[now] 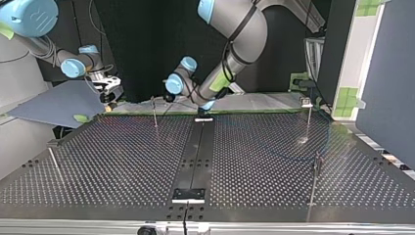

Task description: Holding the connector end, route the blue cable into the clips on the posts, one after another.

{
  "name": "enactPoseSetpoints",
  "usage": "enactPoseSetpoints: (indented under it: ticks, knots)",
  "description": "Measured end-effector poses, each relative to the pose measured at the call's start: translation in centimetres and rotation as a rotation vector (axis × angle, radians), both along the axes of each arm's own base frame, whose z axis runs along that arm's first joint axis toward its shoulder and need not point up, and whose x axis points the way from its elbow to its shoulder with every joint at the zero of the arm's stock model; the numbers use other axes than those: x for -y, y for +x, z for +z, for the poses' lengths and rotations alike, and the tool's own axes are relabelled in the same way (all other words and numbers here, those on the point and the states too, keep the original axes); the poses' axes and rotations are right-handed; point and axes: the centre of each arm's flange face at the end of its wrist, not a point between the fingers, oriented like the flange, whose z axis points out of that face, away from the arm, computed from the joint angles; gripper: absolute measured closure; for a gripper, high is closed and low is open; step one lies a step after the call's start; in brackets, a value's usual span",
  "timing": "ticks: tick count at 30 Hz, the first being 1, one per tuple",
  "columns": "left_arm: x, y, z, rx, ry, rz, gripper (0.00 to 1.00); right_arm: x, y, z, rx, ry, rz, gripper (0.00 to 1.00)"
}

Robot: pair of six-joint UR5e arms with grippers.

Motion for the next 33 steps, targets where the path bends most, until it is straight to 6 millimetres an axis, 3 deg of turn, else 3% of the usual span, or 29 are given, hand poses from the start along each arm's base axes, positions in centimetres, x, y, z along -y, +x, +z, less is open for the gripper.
enactPoseSetpoints:
  ticks: [8,11,33]
  knots:
    - [1.0,0.6,4.8,0.040,-0.029,-0.007,0.00,0.0,0.0,0.0,0.000,0.001,0.001,1.00]
    - [1.6,0.1,5.5,0.041,-0.030,-0.029,0.00,0.0,0.0,0.0,0.000,0.001,0.001,1.00]
    - [1.4,-1.7,5.0,0.030,0.102,-0.076,0.00,0.0,-0.1,-0.1,0.004,0.003,0.000,1.00]
